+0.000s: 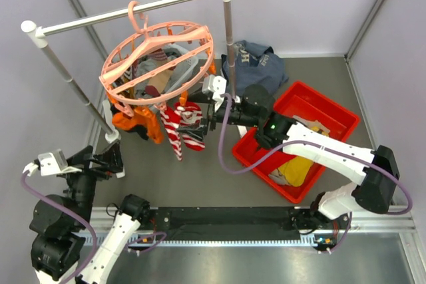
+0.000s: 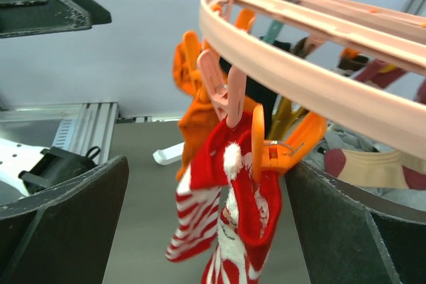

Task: Clip the socks to the hanger
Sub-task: Adjust the sock on the hanger, then reset both arms

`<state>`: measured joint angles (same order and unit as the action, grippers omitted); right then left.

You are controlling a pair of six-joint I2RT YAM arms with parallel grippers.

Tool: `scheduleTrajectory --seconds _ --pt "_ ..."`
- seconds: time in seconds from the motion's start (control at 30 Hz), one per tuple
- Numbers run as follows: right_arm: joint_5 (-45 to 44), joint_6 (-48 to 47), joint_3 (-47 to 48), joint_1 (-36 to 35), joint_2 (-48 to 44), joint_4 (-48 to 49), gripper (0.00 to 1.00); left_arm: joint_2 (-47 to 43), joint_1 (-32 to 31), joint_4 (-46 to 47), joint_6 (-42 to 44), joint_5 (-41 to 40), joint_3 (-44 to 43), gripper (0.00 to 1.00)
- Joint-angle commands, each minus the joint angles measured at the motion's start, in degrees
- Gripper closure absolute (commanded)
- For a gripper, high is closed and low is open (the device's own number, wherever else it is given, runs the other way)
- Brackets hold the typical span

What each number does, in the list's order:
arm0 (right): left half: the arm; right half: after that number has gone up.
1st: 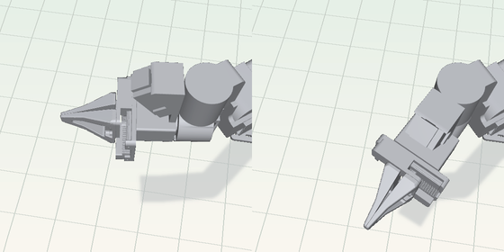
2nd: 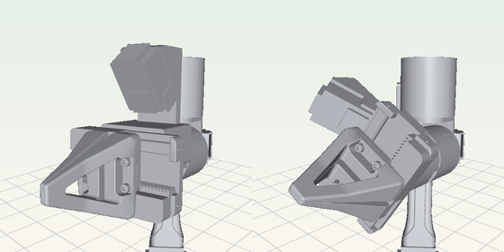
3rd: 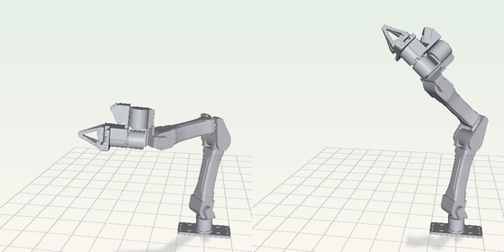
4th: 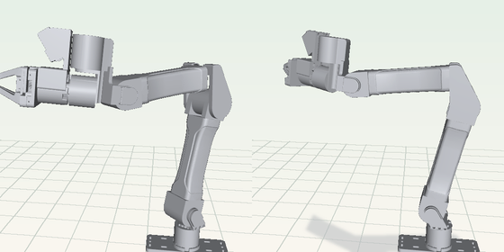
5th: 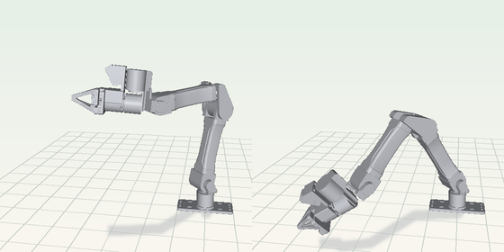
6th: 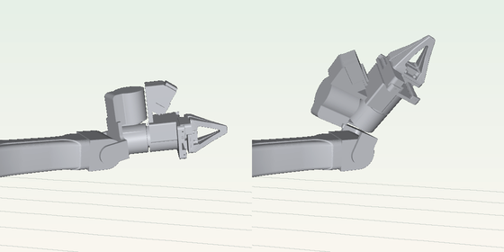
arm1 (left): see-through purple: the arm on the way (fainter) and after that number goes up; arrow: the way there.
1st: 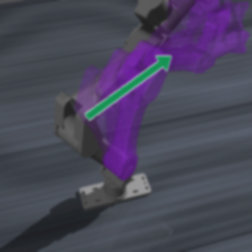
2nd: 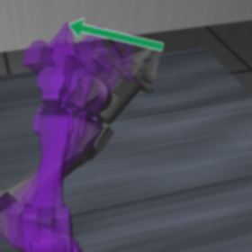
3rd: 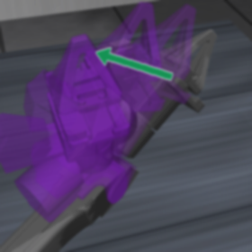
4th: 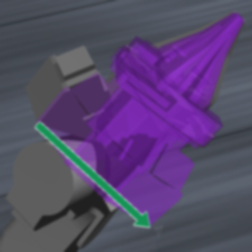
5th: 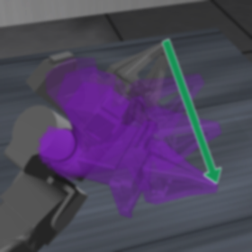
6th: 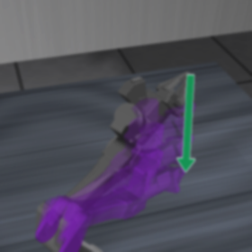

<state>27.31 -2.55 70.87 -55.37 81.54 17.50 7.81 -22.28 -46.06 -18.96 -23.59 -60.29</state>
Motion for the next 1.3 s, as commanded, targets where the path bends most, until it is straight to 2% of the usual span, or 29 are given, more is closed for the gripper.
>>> scheduleTrajectory --seconds 0.0,0.17,0.37,0.67,0.77,0.87,1.03,1.1,1.27 --pt "-2.8 -2.8 1.8 -3.1 -0.2 -1.8 0.01 1.6 0.0 2.8 -0.2 0.0 -1.5 0.01" --pt "-5.2 -3.8 5.3 -8.1 3.4 -3.2 0.01 1.9 0.0 3.1 -0.8 0.4 -1.7 0.01" --pt "-6.7 -3.6 5.6 -9.3 3.2 -4.2 0.01 1.9 0.1 2.5 -0.8 0.1 -1.9 0.01" --pt "-21.9 -3.4 1.3 -9.2 -4.3 -7.7 0.01 1.2 0.1 2.6 -0.9 -0.4 -1.7 0.01" --pt "-33.8 -2.3 -0.5 -8.8 -7.5 -10.4 0.01 1.0 0.0 2.3 -0.8 -0.8 -1.9 0.01" --pt "-43.4 2.1 -4.1 -5.3 -12.6 -13.6 0.01 0.3 0.0 2.2 -0.6 -2.1 -2.0 0.01" --pt "-51.6 13.1 -12.2 4.7 -24.0 -20.5 0.01 -1.2 0.1 2.2 -0.1 -3.3 -1.7 0.01" --pt "-55.5 15.5 -15.6 9.9 -29.9 -23.6 0.01 -1.6 0.0 1.9 0.0 -3.6 -1.6 0.01" --pt "-69.8 17.8 -21.1 14.3 -41.5 -32.8 0.01 -2.0 0.0 1.8 0.2 -4.3 -1.9 0.01"
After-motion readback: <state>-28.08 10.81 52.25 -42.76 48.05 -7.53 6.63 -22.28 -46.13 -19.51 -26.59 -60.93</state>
